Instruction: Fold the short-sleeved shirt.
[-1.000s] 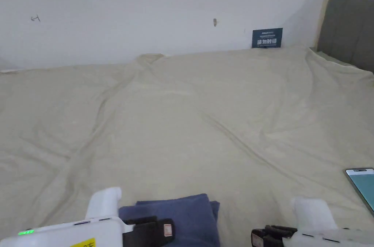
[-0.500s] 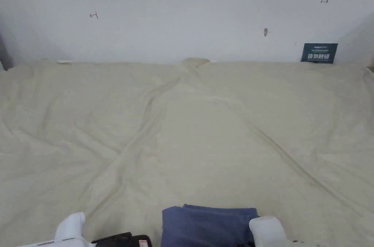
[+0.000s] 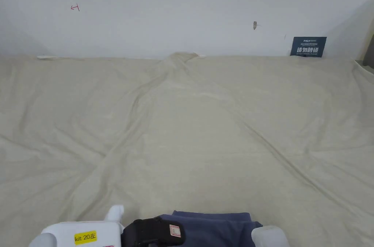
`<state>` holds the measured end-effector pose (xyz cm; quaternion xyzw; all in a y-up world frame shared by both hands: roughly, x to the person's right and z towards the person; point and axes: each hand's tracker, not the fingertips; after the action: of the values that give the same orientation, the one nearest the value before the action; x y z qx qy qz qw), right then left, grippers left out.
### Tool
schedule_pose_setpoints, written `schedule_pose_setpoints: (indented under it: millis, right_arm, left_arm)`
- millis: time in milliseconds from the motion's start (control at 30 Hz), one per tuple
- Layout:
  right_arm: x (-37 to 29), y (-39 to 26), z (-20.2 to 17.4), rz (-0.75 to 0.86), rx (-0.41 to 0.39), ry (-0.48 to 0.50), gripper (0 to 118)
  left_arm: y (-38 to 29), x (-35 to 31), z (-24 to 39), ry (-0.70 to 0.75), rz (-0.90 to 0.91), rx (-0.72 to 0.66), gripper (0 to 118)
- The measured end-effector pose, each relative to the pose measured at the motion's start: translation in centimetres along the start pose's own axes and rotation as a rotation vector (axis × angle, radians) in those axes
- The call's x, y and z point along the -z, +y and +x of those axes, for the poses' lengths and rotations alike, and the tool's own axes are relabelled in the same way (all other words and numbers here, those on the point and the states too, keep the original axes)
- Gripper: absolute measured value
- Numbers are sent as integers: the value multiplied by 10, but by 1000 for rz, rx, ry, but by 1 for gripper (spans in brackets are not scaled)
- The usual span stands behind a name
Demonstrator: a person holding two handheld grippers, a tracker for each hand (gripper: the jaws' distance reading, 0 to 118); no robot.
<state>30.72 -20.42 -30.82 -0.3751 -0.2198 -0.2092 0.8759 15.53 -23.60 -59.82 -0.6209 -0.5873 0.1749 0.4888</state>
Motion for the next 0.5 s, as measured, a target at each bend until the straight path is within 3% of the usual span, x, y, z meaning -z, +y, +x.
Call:
schedule_pose_setpoints:
  millis: [133, 167, 233, 267, 333, 367, 500]
  right_arm:
    - [-1, 1, 2, -5, 30, 10, 0]
    - [-1, 2, 2, -8, 38, 10, 0]
    - [-3, 5, 1, -11, 45, 8, 0]
    - [-6, 7, 0, -12, 43, 3, 0]
    - [-11, 10, -7, -5, 16, -27, 0]
    - [-14, 10, -10, 11, -15, -51, 0]
    - [-28, 15, -12, 51, 45, -26, 0]
  left_arm:
    - [-2, 31, 1, -41, -58, 29, 112]
    - [-2, 30, 6, 10, -56, 64, 95]
    - [0, 25, 7, 166, -14, 57, 24]
    - [0, 32, -4, 165, -97, 11, 23]
    - [4, 24, -21, 16, -59, -73, 24]
    - [5, 20, -22, 33, -64, -57, 24]
    - [5, 8, -7, 83, -62, 8, 23]
